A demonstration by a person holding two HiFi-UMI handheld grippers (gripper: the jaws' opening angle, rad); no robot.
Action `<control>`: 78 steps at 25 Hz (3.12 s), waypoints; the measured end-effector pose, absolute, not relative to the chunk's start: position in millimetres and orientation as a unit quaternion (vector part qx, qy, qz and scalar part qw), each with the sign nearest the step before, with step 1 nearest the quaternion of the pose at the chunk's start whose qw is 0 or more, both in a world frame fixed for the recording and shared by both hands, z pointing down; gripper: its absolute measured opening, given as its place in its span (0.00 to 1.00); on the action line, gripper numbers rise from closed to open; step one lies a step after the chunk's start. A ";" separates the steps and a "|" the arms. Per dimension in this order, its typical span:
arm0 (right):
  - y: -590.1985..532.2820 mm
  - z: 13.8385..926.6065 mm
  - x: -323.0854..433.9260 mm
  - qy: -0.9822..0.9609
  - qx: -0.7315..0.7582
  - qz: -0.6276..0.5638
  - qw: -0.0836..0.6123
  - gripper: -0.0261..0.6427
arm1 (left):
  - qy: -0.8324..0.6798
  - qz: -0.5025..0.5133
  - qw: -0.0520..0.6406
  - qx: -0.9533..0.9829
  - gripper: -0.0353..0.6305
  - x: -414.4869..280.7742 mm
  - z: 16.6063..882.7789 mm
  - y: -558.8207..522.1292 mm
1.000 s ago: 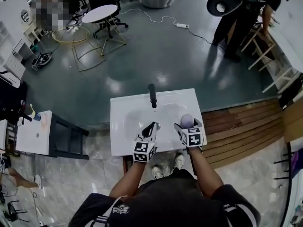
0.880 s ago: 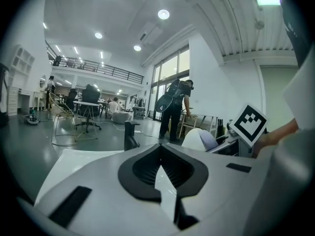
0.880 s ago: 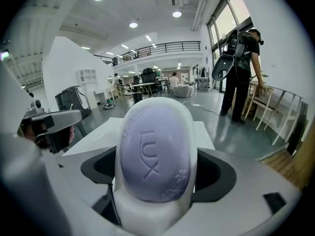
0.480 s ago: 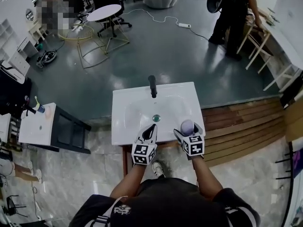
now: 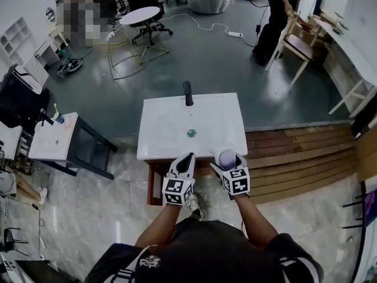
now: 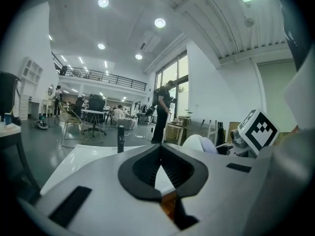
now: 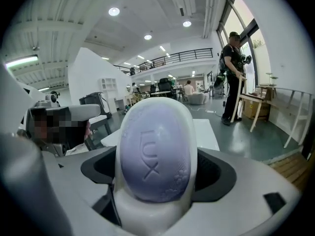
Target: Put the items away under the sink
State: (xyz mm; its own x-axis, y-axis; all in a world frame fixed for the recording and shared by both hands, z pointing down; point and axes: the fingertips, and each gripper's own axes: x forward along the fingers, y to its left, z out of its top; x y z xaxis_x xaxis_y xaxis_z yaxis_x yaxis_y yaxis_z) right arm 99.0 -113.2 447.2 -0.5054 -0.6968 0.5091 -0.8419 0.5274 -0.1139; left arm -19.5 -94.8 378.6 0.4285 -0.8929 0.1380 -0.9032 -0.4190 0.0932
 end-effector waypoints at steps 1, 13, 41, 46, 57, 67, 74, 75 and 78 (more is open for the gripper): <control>-102.9 445.9 99.8 -0.851 0.450 0.175 0.205 0.74 | -0.535 0.033 0.076 0.841 0.06 -17.0 376.5 -84.4; -11.7 464.5 79.4 -0.863 0.417 0.198 0.206 0.74 | -0.560 0.030 0.099 0.822 0.06 -22.7 380.4 2.4; -15.4 578.5 -9.7 -0.828 0.452 0.217 0.252 0.74 | -0.542 0.093 0.147 0.822 0.06 -120.4 525.8 -16.6; -32.5 627.4 -2.6 -0.813 0.469 0.224 0.263 0.74 | -0.543 0.100 0.151 0.820 0.06 -122.7 579.1 -35.9; -76.1 744.0 13.7 -0.815 0.479 0.193 0.263 0.74 | -0.534 0.112 0.105 0.831 0.06 -115.6 704.6 -75.5; -127.9 869.9 5.1 -0.826 0.488 0.161 0.233 0.74 | -0.558 0.091 0.065 0.822 0.06 -111.6 842.0 -115.7; -143.6 919.0 -2.0 -0.837 0.493 0.124 0.201 0.74 | -0.587 0.043 0.047 0.807 0.06 -117.8 895.5 -134.4; -145.8 922.8 -2.4 -0.838 0.494 0.122 0.198 0.74 | -0.590 0.037 0.044 0.806 0.06 -119.7 899.5 -136.7; -150.9 928.2 -4.6 -0.840 0.496 0.118 0.188 0.74 | -0.594 0.026 0.032 0.803 0.06 -124.9 903.5 -142.6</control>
State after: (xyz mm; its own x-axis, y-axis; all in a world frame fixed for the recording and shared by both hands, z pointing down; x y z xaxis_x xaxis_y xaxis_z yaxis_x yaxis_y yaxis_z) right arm -4.6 -150.9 928.2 -0.4378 -0.7878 0.4332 -0.8767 0.4809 -0.0116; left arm -124.9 -142.6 903.5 0.2927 -0.9529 0.0799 -0.9562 -0.2919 0.0216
